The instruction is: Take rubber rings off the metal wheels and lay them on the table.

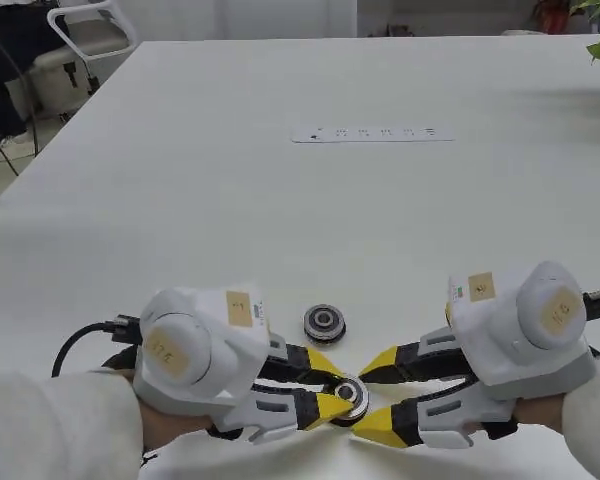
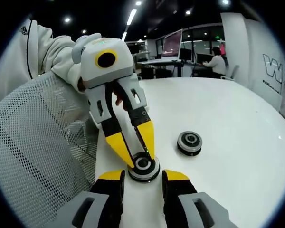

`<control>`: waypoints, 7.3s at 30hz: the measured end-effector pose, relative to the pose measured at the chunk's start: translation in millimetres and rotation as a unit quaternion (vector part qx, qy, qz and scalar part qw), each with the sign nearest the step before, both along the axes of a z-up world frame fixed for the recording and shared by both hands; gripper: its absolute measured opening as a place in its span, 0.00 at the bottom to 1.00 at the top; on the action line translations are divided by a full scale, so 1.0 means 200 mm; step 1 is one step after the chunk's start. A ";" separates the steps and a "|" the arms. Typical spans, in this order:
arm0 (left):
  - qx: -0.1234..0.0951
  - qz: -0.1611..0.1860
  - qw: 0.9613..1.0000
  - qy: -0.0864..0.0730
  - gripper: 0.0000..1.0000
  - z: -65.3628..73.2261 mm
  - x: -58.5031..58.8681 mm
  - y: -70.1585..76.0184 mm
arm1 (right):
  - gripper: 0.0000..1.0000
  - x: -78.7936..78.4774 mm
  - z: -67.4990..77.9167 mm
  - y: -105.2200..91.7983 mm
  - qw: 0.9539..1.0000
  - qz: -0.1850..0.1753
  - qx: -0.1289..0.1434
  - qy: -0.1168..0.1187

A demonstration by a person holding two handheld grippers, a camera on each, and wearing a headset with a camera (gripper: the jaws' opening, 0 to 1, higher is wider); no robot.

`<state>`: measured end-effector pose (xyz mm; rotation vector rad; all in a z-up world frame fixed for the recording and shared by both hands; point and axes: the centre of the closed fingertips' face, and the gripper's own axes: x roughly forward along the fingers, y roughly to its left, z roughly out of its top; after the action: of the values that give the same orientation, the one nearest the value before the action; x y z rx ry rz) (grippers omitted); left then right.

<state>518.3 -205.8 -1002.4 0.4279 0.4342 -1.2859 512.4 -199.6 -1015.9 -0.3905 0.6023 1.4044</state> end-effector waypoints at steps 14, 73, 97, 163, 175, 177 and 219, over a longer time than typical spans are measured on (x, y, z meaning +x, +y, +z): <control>-0.005 0.001 1.000 -0.001 0.14 0.00 0.00 -0.01 | 0.18 -0.01 -0.01 -0.04 1.000 0.019 -0.020 -0.011; -0.007 0.002 1.000 -0.003 0.14 0.01 -0.01 -0.01 | 0.17 -0.01 -0.01 -0.04 0.999 0.018 -0.034 -0.013; -0.008 0.004 1.000 -0.002 0.14 0.00 0.00 0.00 | 0.00 0.01 -0.01 -0.07 0.999 0.003 -0.043 -0.002; -0.013 0.004 1.000 -0.002 0.14 0.01 -0.01 -0.01 | 0.10 -0.01 -0.03 -0.07 0.998 -0.020 -0.041 0.046; -0.014 0.003 1.000 -0.002 0.14 0.01 -0.01 -0.01 | 0.25 -0.01 0.00 0.00 1.000 0.009 -0.026 -0.002; -0.014 0.003 1.000 -0.001 0.14 0.01 -0.01 -0.01 | 0.24 -0.01 -0.01 -0.01 0.999 0.010 -0.029 -0.007; -0.015 0.005 1.000 0.000 0.14 0.01 -0.01 -0.02 | 0.00 0.04 -0.01 -0.11 0.990 -0.086 -0.023 0.112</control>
<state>515.5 -209.6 -1000.8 0.3995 0.4155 -1.2821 519.4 -222.4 -1017.0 -0.2122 0.8325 1.2796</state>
